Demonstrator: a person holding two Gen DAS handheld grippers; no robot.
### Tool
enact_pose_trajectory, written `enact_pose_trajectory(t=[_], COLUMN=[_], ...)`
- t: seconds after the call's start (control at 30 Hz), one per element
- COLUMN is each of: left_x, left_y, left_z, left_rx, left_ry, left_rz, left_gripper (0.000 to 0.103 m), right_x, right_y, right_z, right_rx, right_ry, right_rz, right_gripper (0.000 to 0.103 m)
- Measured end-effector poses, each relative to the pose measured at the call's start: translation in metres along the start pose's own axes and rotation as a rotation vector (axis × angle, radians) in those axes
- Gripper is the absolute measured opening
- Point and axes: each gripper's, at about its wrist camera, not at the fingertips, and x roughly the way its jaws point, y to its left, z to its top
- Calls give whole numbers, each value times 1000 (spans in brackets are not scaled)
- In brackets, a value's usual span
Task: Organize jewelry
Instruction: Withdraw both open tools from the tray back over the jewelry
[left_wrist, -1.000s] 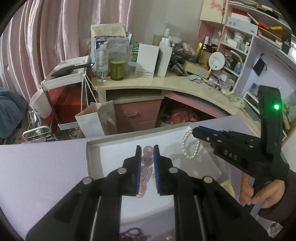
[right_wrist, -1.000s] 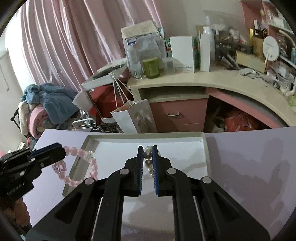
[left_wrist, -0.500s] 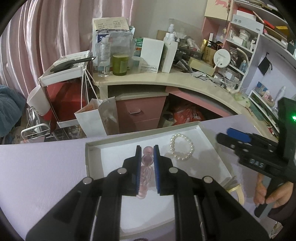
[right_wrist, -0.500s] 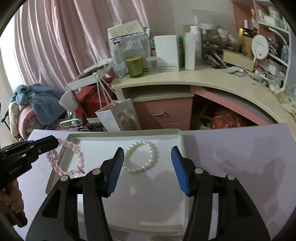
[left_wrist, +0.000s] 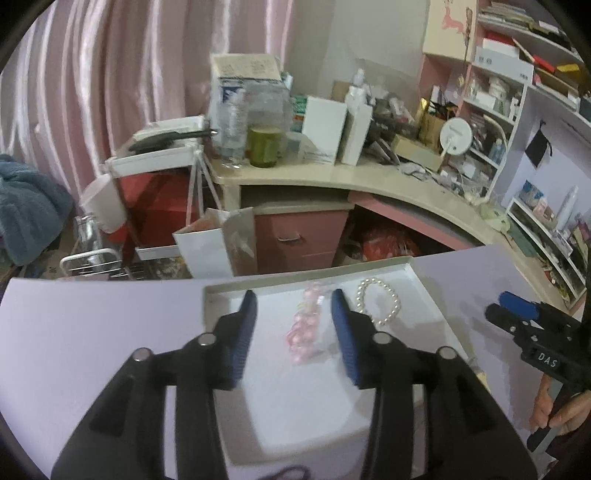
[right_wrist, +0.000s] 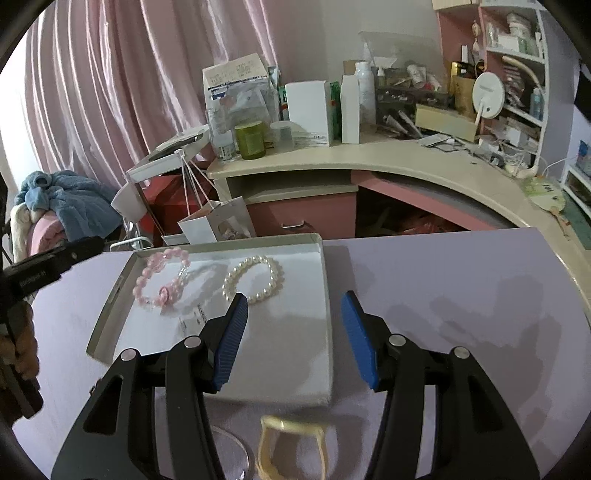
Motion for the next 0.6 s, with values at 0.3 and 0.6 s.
enact_pose_trajectory(t=[0.3, 0.6], left_x=[-71, -110], left_y=[22, 21], left_z=[-67, -141], left_rx=[-60, -87], left_ry=[-27, -12], left_rz=[90, 141], left_gripper=[67, 77], right_x=[-41, -71], right_y=[1, 1], right_z=[-34, -79], right_rx=[-10, 3], right_ry=[-17, -5], right_rz=[-19, -57], right_gripper=[55, 57])
